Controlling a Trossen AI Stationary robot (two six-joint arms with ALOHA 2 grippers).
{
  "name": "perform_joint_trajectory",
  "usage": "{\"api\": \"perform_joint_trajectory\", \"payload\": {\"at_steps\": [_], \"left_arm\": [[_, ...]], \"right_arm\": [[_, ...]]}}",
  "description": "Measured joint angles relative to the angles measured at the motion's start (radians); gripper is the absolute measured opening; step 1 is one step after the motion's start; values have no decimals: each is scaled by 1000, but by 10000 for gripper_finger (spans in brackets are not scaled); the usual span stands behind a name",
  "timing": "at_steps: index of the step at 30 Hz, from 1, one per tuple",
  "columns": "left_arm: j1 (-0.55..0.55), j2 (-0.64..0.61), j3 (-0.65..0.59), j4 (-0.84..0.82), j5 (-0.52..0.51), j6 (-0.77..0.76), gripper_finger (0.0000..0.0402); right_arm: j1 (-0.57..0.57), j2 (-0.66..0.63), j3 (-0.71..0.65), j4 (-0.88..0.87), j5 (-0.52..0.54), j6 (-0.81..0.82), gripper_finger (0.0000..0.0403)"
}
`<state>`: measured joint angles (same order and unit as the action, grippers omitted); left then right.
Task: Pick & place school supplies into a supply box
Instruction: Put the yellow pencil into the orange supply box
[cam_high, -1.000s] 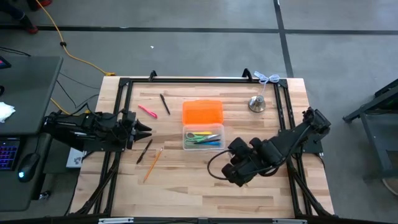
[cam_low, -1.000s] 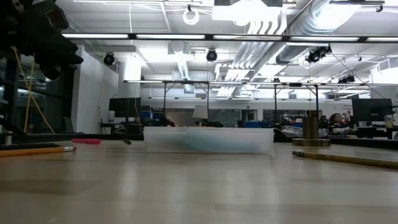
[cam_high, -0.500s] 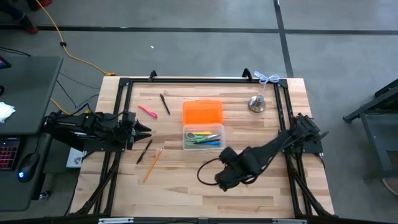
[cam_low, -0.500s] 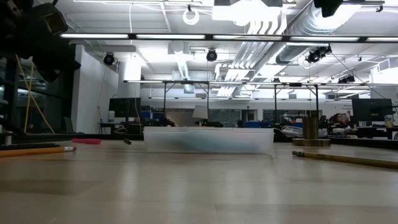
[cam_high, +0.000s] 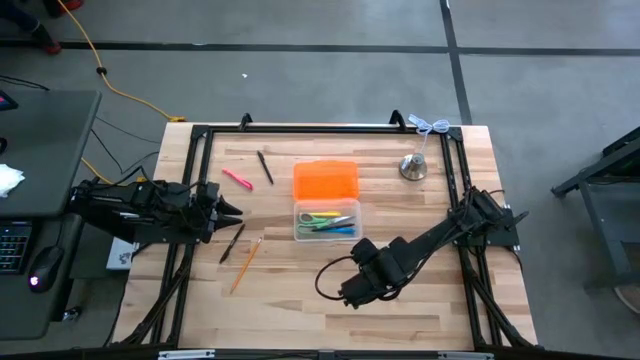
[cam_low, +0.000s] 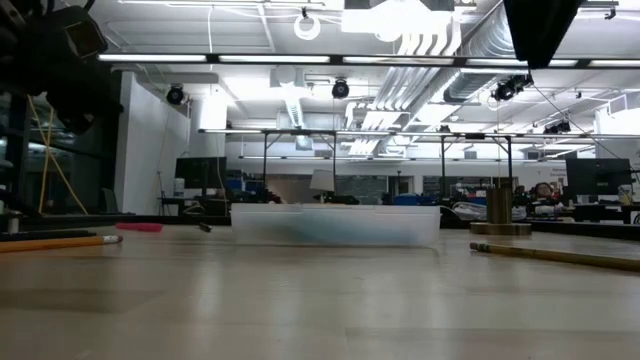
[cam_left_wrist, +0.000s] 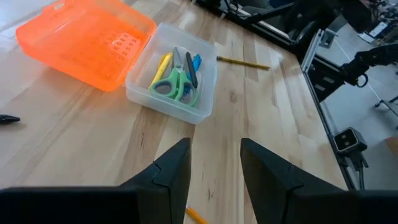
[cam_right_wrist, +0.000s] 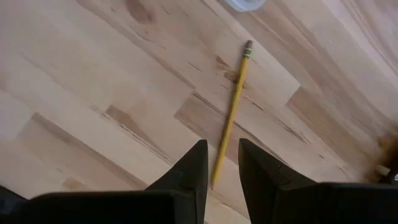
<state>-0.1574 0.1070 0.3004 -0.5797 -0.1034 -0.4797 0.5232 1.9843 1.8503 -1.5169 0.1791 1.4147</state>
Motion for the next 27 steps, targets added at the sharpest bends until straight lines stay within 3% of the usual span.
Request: {"api": "perform_joint_trajectory", "payload": {"at_steps": [9,27], "left_arm": [[0,0,0,1,16,-2,170],[0,0,0,2,15,-29,170]], "right_arm": [[-6,-7,-195,91,-127,0,67],[-34,-11,-469,386,-190,-9,67]]}}
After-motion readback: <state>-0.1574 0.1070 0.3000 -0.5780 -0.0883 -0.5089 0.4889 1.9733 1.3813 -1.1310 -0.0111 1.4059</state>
